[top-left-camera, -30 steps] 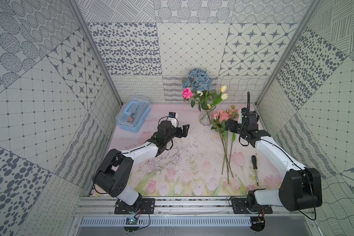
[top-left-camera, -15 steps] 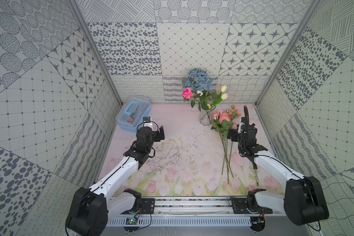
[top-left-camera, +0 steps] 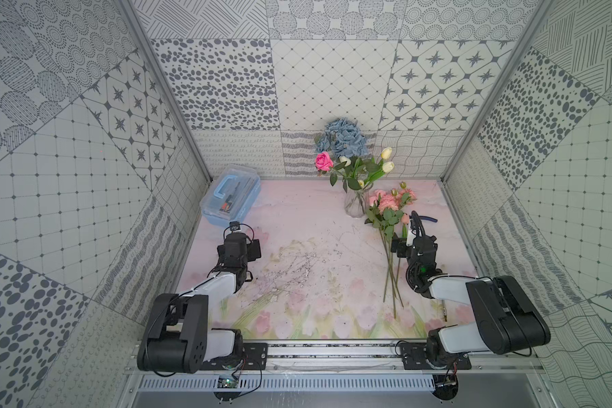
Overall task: Pick out pink flowers from the vase
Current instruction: Reset both arms
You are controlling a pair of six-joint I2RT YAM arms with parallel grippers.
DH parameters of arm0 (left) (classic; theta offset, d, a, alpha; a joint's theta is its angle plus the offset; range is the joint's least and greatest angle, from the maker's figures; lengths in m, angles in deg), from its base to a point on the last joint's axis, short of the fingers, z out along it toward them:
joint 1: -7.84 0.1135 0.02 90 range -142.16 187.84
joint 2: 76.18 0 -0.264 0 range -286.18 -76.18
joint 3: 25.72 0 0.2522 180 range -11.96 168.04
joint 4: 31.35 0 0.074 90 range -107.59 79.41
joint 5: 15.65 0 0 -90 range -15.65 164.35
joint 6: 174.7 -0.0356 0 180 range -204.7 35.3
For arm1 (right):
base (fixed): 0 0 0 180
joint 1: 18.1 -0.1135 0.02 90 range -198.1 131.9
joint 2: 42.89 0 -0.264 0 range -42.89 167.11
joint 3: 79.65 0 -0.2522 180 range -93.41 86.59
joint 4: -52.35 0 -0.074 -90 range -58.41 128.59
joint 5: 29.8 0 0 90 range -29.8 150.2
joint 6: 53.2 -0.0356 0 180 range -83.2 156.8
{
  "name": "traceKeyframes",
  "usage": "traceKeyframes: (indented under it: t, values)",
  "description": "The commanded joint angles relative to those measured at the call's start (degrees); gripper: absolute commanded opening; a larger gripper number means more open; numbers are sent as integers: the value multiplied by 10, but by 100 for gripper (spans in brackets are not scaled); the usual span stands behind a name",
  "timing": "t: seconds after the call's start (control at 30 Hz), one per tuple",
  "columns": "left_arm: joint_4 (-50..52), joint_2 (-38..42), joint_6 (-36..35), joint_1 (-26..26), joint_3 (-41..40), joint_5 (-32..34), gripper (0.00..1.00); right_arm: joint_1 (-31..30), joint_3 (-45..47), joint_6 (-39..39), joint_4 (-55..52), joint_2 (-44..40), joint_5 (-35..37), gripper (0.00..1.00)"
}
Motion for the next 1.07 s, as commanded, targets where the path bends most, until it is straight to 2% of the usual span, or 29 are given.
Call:
traceKeyframes:
  t: [0.0, 0.07, 0.17, 0.23, 0.3, 0.43, 0.6, 1.03]
  values:
    - [-190, -41, -32, 27, -19, -65, 99, 23, 23, 2, 146, 42, -32, 98]
    - [-224, -58, -38, 34, -29, -85, 99, 36, 20, -10, 158, 62, -43, 98]
    - [-277, -94, -35, 46, -39, -118, 99, 40, -2, -8, 97, 50, -65, 98]
    - [-290, -121, -38, 46, -33, -131, 99, 47, -15, -20, 84, 57, -53, 98]
    - [-297, -135, -40, 46, -26, -126, 99, 53, -31, -32, 46, 53, -50, 98]
    - [-269, -132, -39, 47, -16, -129, 99, 57, -32, -34, 46, 54, -53, 98]
    - [-255, -136, -59, 20, -6, -89, 99, 56, -31, -32, 47, 54, -54, 98]
    - [-253, -135, -59, 19, -6, -87, 99, 56, -31, -32, 47, 54, -54, 98]
